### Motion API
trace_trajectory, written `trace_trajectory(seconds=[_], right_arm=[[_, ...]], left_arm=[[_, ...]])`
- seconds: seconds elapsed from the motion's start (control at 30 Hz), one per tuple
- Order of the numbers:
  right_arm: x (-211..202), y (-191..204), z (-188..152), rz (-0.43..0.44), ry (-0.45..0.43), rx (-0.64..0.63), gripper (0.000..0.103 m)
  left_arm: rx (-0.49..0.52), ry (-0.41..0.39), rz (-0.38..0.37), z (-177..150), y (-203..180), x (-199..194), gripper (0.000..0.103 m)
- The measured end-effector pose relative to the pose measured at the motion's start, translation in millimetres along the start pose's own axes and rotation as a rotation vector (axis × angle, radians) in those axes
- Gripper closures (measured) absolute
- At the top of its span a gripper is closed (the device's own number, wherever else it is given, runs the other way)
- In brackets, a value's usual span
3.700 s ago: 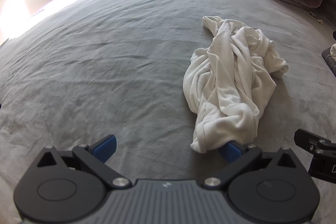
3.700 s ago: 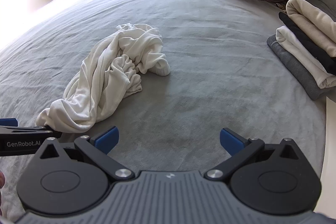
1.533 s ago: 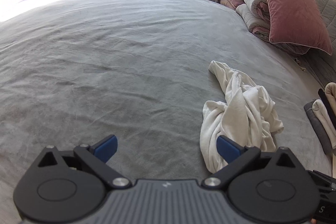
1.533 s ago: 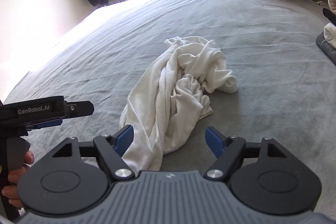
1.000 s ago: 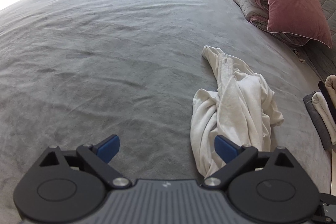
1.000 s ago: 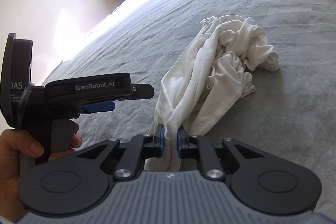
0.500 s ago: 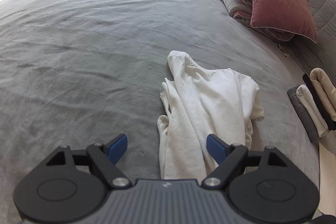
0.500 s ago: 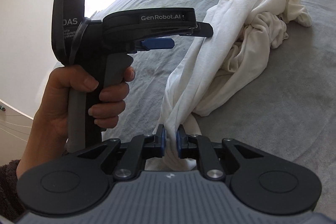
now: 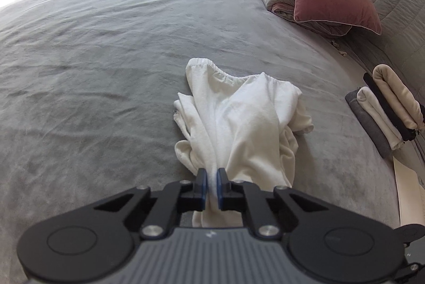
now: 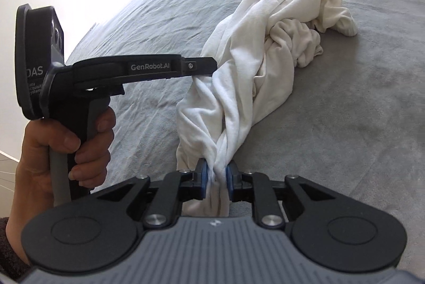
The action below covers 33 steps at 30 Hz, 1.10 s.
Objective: Fold clothes
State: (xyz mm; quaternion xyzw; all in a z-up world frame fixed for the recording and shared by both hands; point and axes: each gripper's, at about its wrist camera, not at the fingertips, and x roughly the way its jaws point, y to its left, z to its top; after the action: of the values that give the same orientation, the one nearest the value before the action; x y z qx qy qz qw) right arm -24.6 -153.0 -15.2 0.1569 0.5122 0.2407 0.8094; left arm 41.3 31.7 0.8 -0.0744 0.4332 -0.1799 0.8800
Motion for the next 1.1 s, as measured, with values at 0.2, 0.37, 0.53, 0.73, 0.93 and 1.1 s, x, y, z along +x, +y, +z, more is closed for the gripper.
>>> trace_trajectory(seconds=[0.2, 0.37, 0.53, 0.73, 0.93, 1.1], right_arm=[[-21, -25, 12, -0.050, -0.115, 0.128, 0.055], [-27, -35, 14, -0.070, -0.165, 0.176, 0.053], [-26, -28, 12, -0.074, -0.181, 0.158, 0.052], [-23, -9, 6, -0.045, -0.231, 0.084, 0.052], [-4, 5, 4, -0.060, -0.200, 0.021, 0.050], [17, 7, 6, -0.098, -0.183, 0.011, 0.045]], left_arm=[[-0.035, 0.032, -0.045, -21, 11, -23, 0.096], [0.014, 0.071, -0.085, -51, 9, -45, 0.097], [0.043, 0.128, -0.142, -80, 11, -66, 0.100], [0.090, 0.125, -0.137, -94, 18, -77, 0.099], [0.010, 0.110, -0.134, -86, 42, -86, 0.082], [-0.045, 0.044, -0.084, -70, 60, -95, 0.069]])
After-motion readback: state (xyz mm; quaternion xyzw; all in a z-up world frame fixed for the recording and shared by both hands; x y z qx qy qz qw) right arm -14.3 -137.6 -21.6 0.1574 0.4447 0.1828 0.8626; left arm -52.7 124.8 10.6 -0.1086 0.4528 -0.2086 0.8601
